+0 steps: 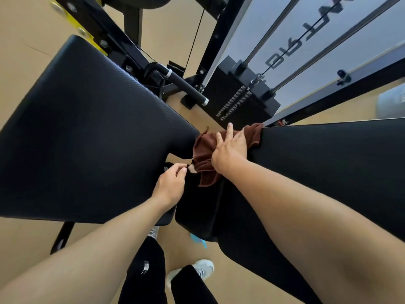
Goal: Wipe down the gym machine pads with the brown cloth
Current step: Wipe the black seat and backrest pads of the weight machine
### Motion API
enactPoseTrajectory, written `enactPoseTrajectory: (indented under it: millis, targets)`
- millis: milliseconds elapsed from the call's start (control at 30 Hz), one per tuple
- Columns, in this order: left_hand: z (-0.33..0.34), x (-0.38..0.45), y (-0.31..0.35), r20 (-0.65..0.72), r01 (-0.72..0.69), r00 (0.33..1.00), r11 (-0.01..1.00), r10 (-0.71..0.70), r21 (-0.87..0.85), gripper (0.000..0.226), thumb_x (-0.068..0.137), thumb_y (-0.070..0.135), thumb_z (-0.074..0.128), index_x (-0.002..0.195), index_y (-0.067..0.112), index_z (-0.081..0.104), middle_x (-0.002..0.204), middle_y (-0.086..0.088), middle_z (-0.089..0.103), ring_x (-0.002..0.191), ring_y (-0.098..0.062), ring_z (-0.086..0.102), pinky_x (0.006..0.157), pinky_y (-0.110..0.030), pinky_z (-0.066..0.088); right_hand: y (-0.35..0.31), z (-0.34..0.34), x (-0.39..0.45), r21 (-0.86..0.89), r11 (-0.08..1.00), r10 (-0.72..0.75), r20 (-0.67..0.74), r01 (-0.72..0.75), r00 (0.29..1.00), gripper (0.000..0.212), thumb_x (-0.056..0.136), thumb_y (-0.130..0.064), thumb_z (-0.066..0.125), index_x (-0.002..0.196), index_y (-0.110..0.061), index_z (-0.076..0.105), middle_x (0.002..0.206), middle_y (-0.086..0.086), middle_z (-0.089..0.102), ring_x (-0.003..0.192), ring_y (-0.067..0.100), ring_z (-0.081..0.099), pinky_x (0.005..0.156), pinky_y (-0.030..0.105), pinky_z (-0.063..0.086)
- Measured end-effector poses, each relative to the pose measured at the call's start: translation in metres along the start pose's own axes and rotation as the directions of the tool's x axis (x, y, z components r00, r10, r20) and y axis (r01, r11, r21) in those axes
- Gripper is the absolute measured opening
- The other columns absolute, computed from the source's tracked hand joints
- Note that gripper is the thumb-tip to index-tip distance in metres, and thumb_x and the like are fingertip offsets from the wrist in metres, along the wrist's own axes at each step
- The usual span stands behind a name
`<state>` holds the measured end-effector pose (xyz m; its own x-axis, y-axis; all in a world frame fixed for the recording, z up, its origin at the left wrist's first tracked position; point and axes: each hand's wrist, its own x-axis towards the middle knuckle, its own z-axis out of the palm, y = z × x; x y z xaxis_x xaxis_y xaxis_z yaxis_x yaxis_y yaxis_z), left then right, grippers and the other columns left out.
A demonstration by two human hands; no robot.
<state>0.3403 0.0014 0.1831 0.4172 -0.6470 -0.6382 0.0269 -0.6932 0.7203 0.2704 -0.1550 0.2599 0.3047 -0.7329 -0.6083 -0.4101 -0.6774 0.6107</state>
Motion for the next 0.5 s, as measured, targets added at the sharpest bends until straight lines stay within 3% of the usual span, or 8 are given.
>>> enactPoseTrajectory:
  millis: [200, 300, 400, 500]
  targets:
    - [-0.017, -0.013, 0.004, -0.036, 0.01, 0.999, 1.0, -0.009, 0.028, 0.034, 0.101, 0.037, 0.039, 0.128, 0.029, 0.06, 0.119, 0.01, 0.062, 0.105, -0.01, 0.052, 0.088, -0.029, 0.04, -0.021, -0.002, -0.054, -0.129, 0.989, -0.074, 0.041, 0.078, 0.996, 0.068, 0.105, -0.044, 0.013, 0.156, 0.001, 0.008, 0.163, 0.028, 0.006, 0.149, 0.051, 0.002, 0.117, 0.066, 0.001]
    - [-0.022, -0.019, 0.005, -0.039, 0.019, 0.999, 0.999, -0.018, 0.032, 0.035, 0.101, 0.038, 0.038, 0.128, 0.029, 0.059, 0.122, 0.006, 0.064, 0.107, -0.013, 0.054, 0.089, -0.03, 0.042, -0.053, 0.015, -0.105, -0.041, 0.984, -0.173, 0.063, 0.175, 0.983, 0.068, 0.106, -0.042, 0.014, 0.155, 0.006, 0.008, 0.162, 0.03, 0.004, 0.15, 0.05, 0.0, 0.12, 0.061, -0.001]
    - [-0.025, -0.031, 0.001, -0.029, 0.04, 0.999, 0.998, -0.038, 0.05, 0.036, 0.1, 0.038, 0.038, 0.129, 0.031, 0.059, 0.124, 0.005, 0.064, 0.106, -0.013, 0.054, 0.086, -0.029, 0.04, -0.099, 0.056, -0.159, -0.026, 0.925, -0.374, 0.113, 0.379, 0.921, 0.07, 0.106, -0.045, 0.021, 0.156, 0.002, 0.008, 0.164, 0.025, 0.003, 0.152, 0.043, -0.003, 0.119, 0.057, -0.009]
    - [-0.028, -0.044, -0.012, -0.018, 0.082, 0.997, 0.994, -0.081, 0.065, 0.037, 0.101, 0.037, 0.038, 0.132, 0.029, 0.057, 0.126, 0.005, 0.062, 0.103, -0.01, 0.05, 0.086, -0.028, 0.038, -0.104, 0.076, -0.163, 0.049, 0.891, -0.454, 0.098, 0.451, 0.886, 0.066, 0.105, -0.041, 0.027, 0.16, -0.008, 0.009, 0.167, 0.015, 0.008, 0.154, 0.032, 0.0, 0.121, 0.046, -0.008]
